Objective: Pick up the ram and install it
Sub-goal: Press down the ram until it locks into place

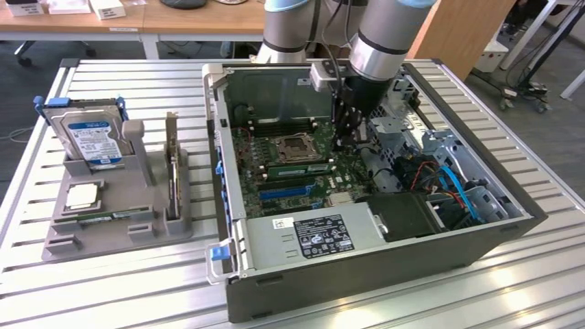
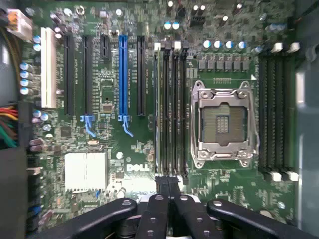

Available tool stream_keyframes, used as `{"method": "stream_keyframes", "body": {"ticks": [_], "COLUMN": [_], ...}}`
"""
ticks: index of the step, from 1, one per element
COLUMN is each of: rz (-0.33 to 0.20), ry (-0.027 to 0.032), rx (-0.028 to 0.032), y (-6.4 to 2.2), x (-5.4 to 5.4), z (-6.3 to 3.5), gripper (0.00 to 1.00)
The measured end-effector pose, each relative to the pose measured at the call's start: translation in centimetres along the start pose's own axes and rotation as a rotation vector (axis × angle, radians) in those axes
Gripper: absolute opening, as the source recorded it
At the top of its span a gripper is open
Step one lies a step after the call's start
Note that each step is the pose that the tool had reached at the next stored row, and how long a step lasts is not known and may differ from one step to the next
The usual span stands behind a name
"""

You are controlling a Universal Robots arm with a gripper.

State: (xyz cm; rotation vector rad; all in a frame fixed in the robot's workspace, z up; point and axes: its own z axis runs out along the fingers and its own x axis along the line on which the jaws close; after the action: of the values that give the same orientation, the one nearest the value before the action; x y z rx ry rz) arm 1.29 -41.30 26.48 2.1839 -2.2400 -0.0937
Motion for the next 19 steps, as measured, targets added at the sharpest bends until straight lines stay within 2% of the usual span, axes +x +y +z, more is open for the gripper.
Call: {"method": "stream_keyframes", "body": {"ticks": [16, 19], "rz": [0.000, 0.000], "ry": [-0.0002, -0.0001], "rx": [0.0001, 0.0022], "y": [0.00, 0.52], "x": [-0.01, 0.01], "z": [-0.01, 0.01], "gripper": [0.10, 0.10]}}
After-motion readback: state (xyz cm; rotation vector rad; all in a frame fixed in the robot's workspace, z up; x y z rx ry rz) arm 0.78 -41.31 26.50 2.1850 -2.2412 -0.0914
